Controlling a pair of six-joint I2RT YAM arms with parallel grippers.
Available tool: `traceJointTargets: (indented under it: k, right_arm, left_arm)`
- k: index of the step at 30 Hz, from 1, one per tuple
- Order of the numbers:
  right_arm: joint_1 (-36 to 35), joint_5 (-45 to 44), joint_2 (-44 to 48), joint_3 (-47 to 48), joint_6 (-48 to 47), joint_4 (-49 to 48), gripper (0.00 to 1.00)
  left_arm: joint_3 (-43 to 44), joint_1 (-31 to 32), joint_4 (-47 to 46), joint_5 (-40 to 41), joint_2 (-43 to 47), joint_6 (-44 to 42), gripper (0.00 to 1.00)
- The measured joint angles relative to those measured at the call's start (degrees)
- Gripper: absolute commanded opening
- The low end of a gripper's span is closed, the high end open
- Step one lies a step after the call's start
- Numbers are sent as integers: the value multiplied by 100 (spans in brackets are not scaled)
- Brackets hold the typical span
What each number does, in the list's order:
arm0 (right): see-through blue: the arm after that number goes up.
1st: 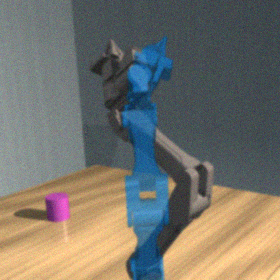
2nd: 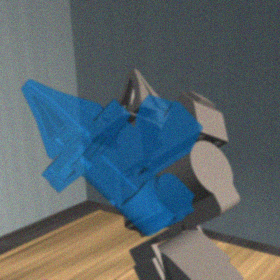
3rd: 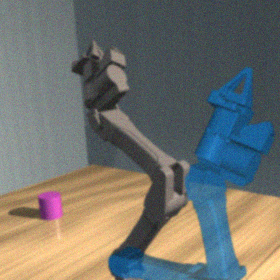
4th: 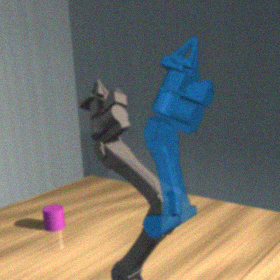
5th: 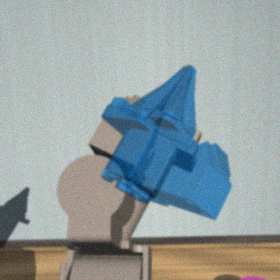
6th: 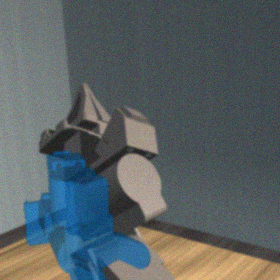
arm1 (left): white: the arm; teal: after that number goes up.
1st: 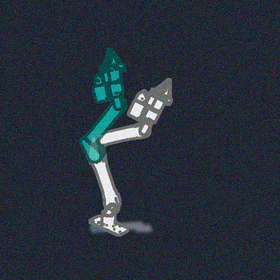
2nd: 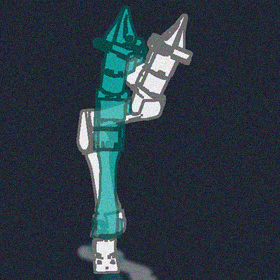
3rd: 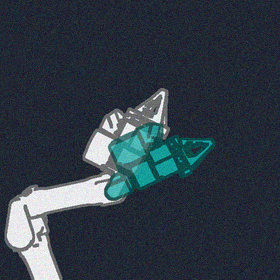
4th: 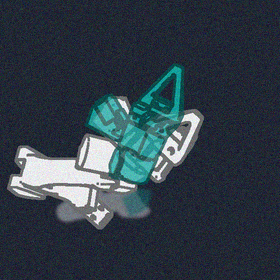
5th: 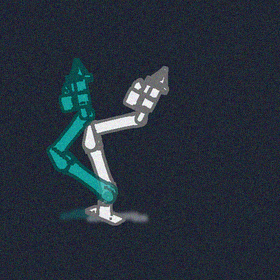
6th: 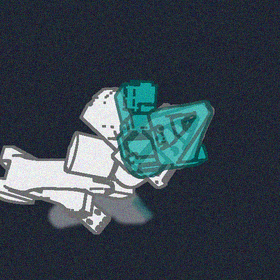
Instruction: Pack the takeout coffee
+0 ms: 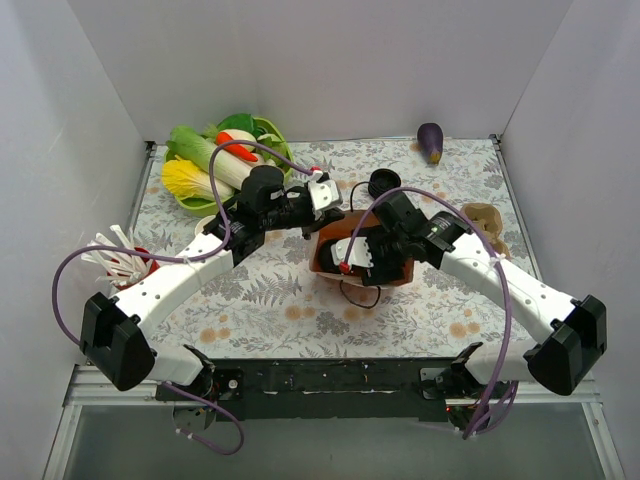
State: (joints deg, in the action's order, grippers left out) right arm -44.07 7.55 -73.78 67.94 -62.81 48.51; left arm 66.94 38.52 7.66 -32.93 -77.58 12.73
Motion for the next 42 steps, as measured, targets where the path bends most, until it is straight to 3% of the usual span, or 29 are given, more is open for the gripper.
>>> traceJointTargets:
  k: [34, 42]
  right_arm:
    - [802, 975, -739, -42, -656, -37, 1]
    - [981, 1539, -852, 87, -883, 219, 1]
  left_arm:
    - [332, -280, -39, -608, -474, -55, 0]
    - [343, -282, -33, -616, -490, -57, 0]
